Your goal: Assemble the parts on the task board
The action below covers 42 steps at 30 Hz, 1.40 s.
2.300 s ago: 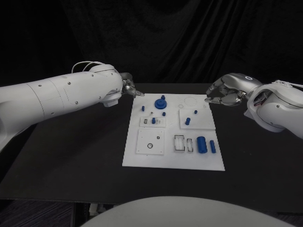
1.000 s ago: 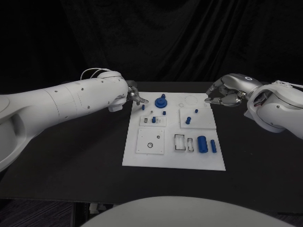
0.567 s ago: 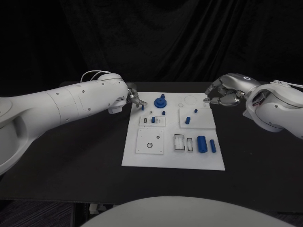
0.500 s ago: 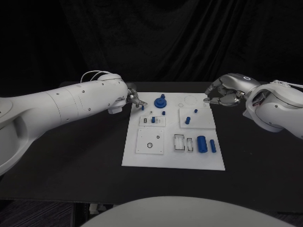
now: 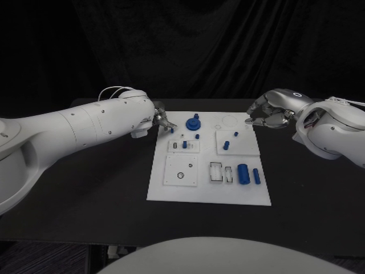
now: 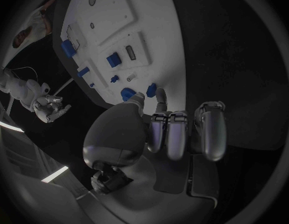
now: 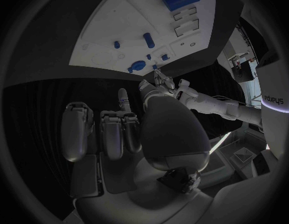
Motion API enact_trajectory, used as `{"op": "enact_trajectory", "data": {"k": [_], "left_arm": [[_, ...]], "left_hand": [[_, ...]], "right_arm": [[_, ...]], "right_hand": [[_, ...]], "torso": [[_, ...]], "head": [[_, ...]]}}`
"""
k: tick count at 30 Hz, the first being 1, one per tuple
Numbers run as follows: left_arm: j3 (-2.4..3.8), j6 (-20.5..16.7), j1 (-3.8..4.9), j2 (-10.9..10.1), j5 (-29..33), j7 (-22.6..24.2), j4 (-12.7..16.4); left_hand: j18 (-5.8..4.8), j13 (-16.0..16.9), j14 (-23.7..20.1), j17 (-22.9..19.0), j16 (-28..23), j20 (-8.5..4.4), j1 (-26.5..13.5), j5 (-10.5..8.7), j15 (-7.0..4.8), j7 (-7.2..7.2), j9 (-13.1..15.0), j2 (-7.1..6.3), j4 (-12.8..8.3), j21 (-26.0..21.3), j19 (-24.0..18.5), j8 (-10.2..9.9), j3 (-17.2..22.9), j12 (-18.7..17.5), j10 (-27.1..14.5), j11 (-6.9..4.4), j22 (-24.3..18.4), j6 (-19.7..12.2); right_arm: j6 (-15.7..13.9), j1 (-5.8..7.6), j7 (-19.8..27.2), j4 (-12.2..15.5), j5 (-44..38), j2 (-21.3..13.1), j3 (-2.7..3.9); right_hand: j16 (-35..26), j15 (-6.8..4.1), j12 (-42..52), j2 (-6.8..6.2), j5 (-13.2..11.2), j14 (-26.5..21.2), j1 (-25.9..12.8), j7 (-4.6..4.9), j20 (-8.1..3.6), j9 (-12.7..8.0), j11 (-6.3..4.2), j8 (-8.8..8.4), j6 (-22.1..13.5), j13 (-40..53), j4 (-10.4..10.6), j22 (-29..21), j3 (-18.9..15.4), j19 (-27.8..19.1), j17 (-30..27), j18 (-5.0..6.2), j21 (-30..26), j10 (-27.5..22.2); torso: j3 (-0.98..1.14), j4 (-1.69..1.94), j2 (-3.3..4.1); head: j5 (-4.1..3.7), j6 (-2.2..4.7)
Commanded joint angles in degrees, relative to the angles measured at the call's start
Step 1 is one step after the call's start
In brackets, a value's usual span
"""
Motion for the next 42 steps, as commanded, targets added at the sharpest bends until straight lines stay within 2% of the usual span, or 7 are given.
{"op": "enact_trajectory", "data": {"k": [1, 4, 17, 24, 38, 39, 42], "left_arm": [[0.04, 0.6, -0.26, 0.2, -0.1, 1.8, -0.2], [0.04, 0.2, -0.37, 0.4, -0.1, 2.4, -0.4], [0.05, 0.3, -0.45, 0.7, -0.1, 3.3, -0.7], [0.05, 0.6, -0.46, 0.9, -0.1, 3.2, -0.9], [0.05, 1.2, -0.52, 1.1, -0.1, 2.3, -1.6], [0.05, 1.2, -0.53, 1.1, -0.1, 2.3, -1.6], [0.05, 1.3, -0.57, 1.2, -0.1, 2.4, -1.8]], "left_hand": [[-0.38, 15.1, 6.2, 15.1, 0.4, 0.31, 0.6, 0.3, 0.45, -0.04, -0.1, -0.08, -0.3, 0.0, -0.2, -0.3, -0.1, 0.2, 6.0, 0.41, 6.3, 0.1], [-0.34, 15.1, 6.2, 15.1, 0.4, 0.34, 0.7, 0.49, 0.49, 0.02, -0.2, -0.07, -0.4, -0.2, -0.3, -0.5, 0.0, 0.2, 6.0, 0.46, 6.2, -0.1], [-0.18, 15.1, 6.2, 15.1, 0.4, 0.63, 1.7, 3.45, 0.8, 0.28, -0.8, 0.13, -1.0, -0.8, -0.9, -1.4, 0.6, 0.2, 6.0, 0.75, 6.0, -0.6], [-0.14, 15.1, 6.2, 15.1, 0.4, 0.72, 2.3, 6.22, 0.84, 0.26, -1.1, 0.22, -1.3, -1.0, -1.1, -1.8, 1.3, 0.2, 6.0, 0.76, 6.0, -0.5], [-0.12, 15.1, 6.2, 15.1, 0.4, 0.64, 3.3, 9.54, 0.71, 0.05, -1.4, 0.03, -2.1, -1.1, -1.2, -2.1, 2.6, 0.2, 6.0, 0.58, 6.2, -0.1], [-0.12, 15.1, 6.2, 15.1, 0.4, 0.6, 3.5, 10.44, 0.68, 0.03, -1.4, -0.04, -2.3, -1.1, -1.1, -2.2, 3.0, 0.2, 6.0, 0.55, 6.3, -0.2], [-0.12, 15.1, 6.2, 15.1, 0.4, 0.57, 3.8, 11.54, 0.64, -0.01, -1.5, -0.23, -2.6, -1.2, -1.2, -2.3, 3.6, 0.2, 6.0, 0.51, 6.3, -0.2]], "right_arm": [[0.2, -0.12, -0.7, 0.1, -0.1, -0.1, 0.04], [0.2, -0.12, -0.7, 0.1, -0.1, -0.1, 0.04], [0.4, -0.12, -0.7, 0.1, -0.1, 0.1, 0.05], [0.6, -0.12, -0.7, 0.1, -0.1, 0.0, 0.05], [0.9, -0.16, -0.7, 0.0, -0.1, 0.2, 0.05], [0.9, -0.17, -0.7, 0.0, -0.1, 0.2, 0.05], [1.0, -0.19, -0.7, -0.1, -0.1, 0.2, 0.05]], "right_hand": [[0.2, 0.41, 0.2, 0.46, 0.1, 5.9, 0.3, 0.03, 0.55, -0.1, 0.4, -0.4, 0.4, 15.1, -0.2, 11.8, -0.1, 0.9, 15.1, 0.23, -0.4, 5.9], [0.2, 0.41, 0.2, 0.46, 0.1, 5.9, 0.3, 0.03, 0.55, -0.1, 0.4, -0.4, 0.4, 15.1, -0.2, 11.8, -0.1, 0.9, 15.1, 0.23, -0.4, 5.9], [0.2, 0.4, 0.2, 0.48, 0.1, 5.9, 0.3, 0.03, 0.55, -0.1, 0.4, -0.43, 0.4, 15.1, -0.2, 11.8, -0.1, 1.0, 15.1, 0.22, -0.3, 5.9], [0.2, 0.4, 0.2, 0.48, 0.1, 5.9, 0.3, 0.03, 0.55, -0.1, 0.4, -0.43, 0.4, 15.1, -0.2, 11.8, -0.1, 1.0, 15.1, 0.22, -0.3, 5.9], [0.2, 0.4, 0.2, 0.54, 0.1, 5.9, 0.4, 0.01, 0.55, -0.1, 0.39, -0.43, 0.5, 15.1, -0.3, 11.8, -0.1, 0.9, 15.1, 0.23, -0.4, 5.9], [0.2, 0.4, 0.2, 0.54, 0.1, 5.9, 0.4, 0.01, 0.55, -0.1, 0.39, -0.43, 0.5, 15.1, -0.3, 11.8, -0.1, 0.9, 15.1, 0.23, -0.4, 5.9], [0.2, 0.4, 0.2, 0.54, 0.1, 5.9, 0.4, 0.01, 0.55, -0.1, 0.39, -0.43, 0.5, 15.1, -0.3, 11.8, -0.1, 0.9, 15.1, 0.23, -0.4, 5.9]], "torso": [[0.01, 0.03, 0.0], [-0.01, -0.02, 0.02], [-0.03, -0.02, 0.02], [0.02, 0.02, 0.02], [-0.01, -0.01, 0.01], [0.0, -0.02, 0.02], [0.01, -0.01, 0.03]], "head": [[-0.21, 0.01], [-0.32, 0.01], [-0.16, 0.01], [-0.24, 0.01], [-0.29, 0.01], [-0.26, 0.01], [-0.29, 0.01]]}}
